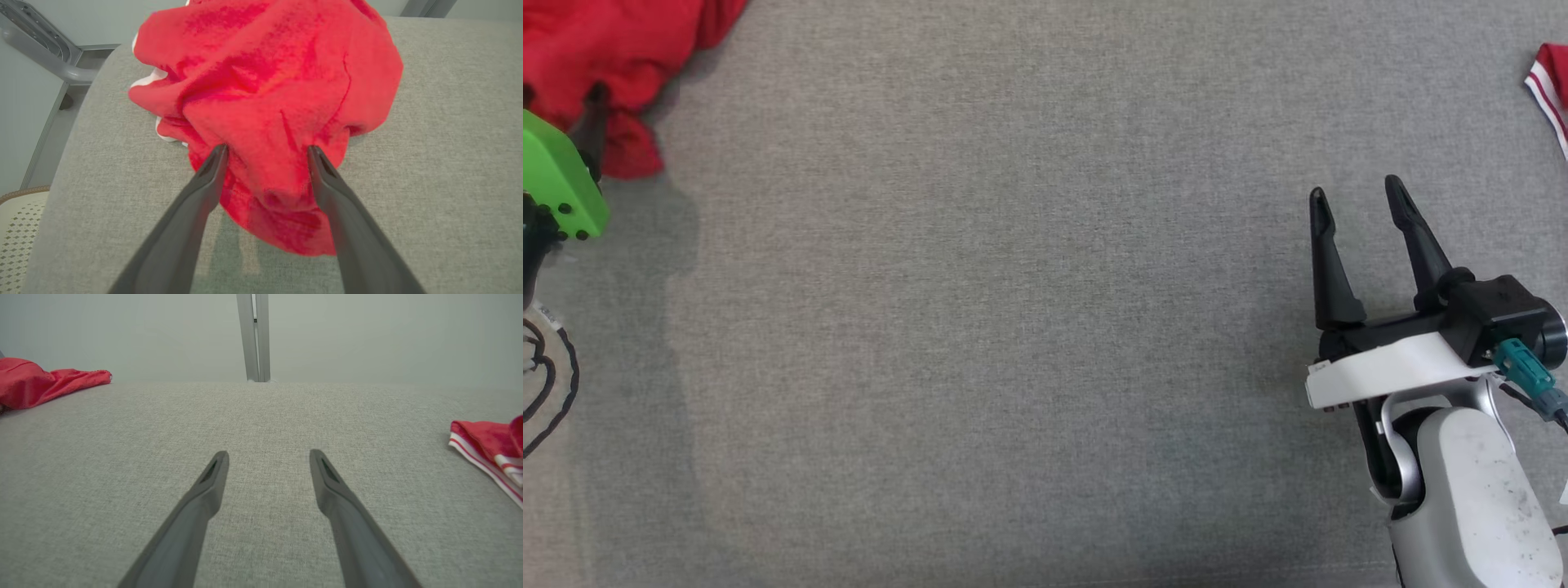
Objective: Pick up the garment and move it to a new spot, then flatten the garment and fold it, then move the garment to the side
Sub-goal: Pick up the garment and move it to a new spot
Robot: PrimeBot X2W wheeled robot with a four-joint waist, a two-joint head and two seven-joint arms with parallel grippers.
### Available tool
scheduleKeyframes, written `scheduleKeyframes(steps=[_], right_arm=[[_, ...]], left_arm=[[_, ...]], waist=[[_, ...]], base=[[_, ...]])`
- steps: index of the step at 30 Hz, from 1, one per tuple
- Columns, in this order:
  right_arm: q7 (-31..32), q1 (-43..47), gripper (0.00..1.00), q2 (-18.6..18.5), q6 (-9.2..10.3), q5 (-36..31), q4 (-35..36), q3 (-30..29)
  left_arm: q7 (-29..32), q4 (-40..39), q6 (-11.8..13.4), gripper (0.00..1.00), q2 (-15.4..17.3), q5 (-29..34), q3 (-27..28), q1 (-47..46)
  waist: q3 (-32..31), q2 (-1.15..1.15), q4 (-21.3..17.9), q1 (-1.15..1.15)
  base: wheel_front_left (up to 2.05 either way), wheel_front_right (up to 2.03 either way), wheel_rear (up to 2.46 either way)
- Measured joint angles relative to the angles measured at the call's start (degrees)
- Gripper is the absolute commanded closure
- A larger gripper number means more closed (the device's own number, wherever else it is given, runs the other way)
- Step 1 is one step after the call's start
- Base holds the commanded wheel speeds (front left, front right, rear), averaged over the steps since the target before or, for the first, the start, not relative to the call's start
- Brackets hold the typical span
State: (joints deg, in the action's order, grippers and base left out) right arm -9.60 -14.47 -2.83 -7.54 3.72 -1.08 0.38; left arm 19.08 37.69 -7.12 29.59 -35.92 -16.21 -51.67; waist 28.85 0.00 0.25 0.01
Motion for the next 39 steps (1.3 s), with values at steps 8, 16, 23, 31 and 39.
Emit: scheduleKeyframes(steps=[8,16,23,31,39], right_arm=[[-0.4,-0.2,0.0,0.0,0.0,0.0,-0.4,-0.4],[-2.0,-0.2,0.0,0.0,0.0,1.3,-4.1,0.2],[-3.4,1.3,0.0,0.0,0.0,3.3,-8.5,0.0],[-4.7,4.8,0.0,0.0,0.0,5.4,-13.1,-1.1],[-5.1,7.4,0.0,0.0,0.0,5.3,-14.0,-2.8]], left_arm=[[-5.8,4.0,0.5,1.0,-0.3,2.0,-1.2,-2.2],[-11.7,5.3,0.2,1.0,1.1,4.8,-2.8,-4.9],[-12.7,3.5,-0.1,1.0,1.2,5.9,-6.7,-6.6],[-11.0,-4.1,-0.2,1.0,-1.7,3.1,-14.4,-7.2],[-9.6,-16.2,-0.3,1.0,-3.7,-4.0,-23.0,-7.1]], waist=[[1.7,0.0,-1.8,0.0],[-2.6,0.0,-1.6,0.0],[-9.2,0.0,-1.7,0.0],[-18.3,0.0,-3.3,-0.01],[-24.1,0.0,-7.8,-0.01]], base=[[0.0,0.0,0.0],[0.0,0.0,0.0],[0.0,0.0,0.0],[0.0,0.0,0.0],[0.0,0.0,0.0]])
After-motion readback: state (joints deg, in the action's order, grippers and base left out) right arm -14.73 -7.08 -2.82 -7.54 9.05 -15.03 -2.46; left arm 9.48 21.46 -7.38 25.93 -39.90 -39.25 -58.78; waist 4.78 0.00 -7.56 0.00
